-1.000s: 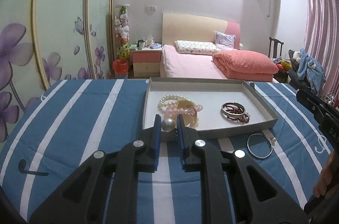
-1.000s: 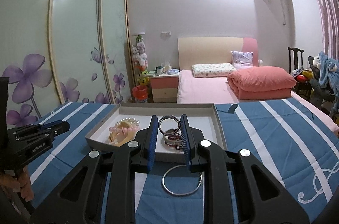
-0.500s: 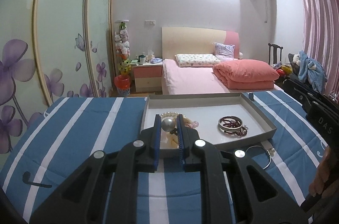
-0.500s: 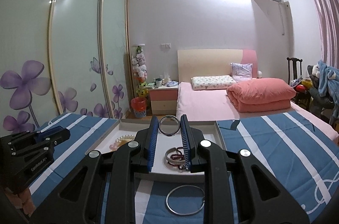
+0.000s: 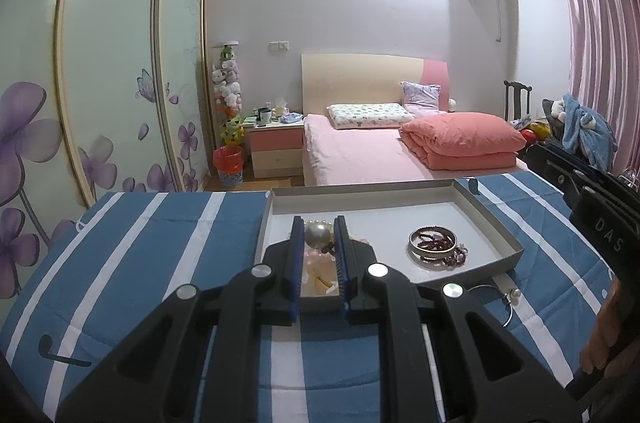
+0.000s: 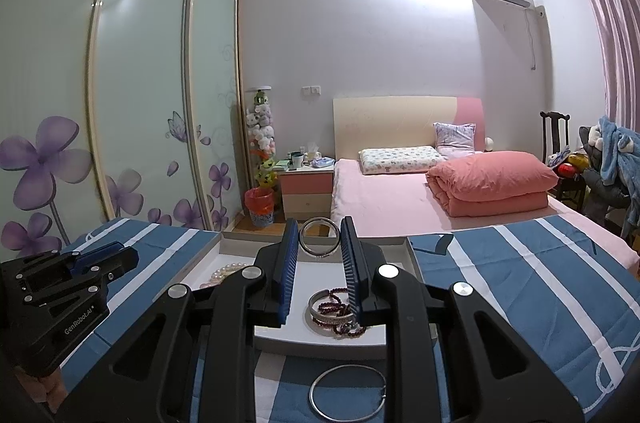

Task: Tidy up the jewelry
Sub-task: 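Carry the pearl earring and silver ring over the grey tray, then open both tools to drop the earring and ring into the tray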

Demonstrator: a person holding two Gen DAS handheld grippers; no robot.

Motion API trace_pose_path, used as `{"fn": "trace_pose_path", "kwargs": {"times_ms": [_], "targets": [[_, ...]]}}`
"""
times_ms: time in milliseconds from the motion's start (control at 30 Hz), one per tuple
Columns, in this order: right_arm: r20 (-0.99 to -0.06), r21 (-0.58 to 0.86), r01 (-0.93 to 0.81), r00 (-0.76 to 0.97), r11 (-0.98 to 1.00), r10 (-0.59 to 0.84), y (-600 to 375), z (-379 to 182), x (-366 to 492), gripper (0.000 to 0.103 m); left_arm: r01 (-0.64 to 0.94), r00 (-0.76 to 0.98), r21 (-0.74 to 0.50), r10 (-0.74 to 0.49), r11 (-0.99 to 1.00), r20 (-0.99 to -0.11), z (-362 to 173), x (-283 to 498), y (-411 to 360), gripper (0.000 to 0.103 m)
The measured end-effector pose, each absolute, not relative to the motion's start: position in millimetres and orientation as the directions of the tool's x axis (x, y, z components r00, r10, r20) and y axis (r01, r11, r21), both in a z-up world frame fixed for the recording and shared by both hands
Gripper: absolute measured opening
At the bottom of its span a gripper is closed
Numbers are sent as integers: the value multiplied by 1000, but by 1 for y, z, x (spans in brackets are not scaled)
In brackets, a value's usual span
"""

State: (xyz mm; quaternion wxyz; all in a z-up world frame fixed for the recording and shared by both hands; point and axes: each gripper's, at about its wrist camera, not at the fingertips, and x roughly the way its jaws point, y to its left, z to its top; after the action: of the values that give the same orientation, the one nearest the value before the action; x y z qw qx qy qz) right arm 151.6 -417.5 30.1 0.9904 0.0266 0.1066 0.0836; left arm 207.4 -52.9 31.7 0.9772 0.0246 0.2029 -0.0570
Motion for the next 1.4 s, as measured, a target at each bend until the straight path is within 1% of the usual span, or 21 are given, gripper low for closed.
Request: {"fn": "trace_pose_path", "kwargs": {"times_ms": [233, 467, 633, 800, 1067, 1133, 1167, 1233, 1267, 1400], "targets": [[-215, 72, -158, 962, 985, 170, -420, 30, 164, 23, 118, 908, 21, -99, 993, -406, 30, 224, -53, 15], [-233, 49, -150, 960, 987, 158, -414, 25, 189, 23, 126, 902, 7, -112, 992, -416, 27, 258, -54, 15], [-305, 52, -141, 940, 989, 150, -415, 7, 218, 23, 133, 895, -10, -124, 991, -428, 17, 290, -55, 15], [-379, 78, -135, 912, 988, 155, -419, -12, 235, 23, 140, 878, -24, -135, 990, -460, 0, 315, -59, 15], [-470, 121, -146, 863, 982, 186, -418, -32, 253, 23, 161, 848, -48, -163, 986, -504, -19, 336, -60, 16], [-476, 127, -153, 858, 980, 195, -418, -33, 251, 25, 166, 846, -57, -172, 985, -504, -20, 337, -59, 18], [-476, 129, -156, 857, 979, 199, -418, -32, 254, 27, 167, 846, -57, -173, 984, -504, -20, 337, -60, 22], [-469, 130, -153, 861, 980, 197, -419, -30, 253, 39, 168, 848, -59, -175, 984, -500, -20, 336, -59, 26], [-462, 135, -151, 865, 979, 197, -421, -28, 250, 40, 169, 849, -61, -177, 984, -499, -20, 336, -59, 26], [-452, 147, -149, 869, 978, 201, -423, -20, 249, 40, 172, 851, -71, -185, 983, -492, -16, 334, -57, 26]]}}
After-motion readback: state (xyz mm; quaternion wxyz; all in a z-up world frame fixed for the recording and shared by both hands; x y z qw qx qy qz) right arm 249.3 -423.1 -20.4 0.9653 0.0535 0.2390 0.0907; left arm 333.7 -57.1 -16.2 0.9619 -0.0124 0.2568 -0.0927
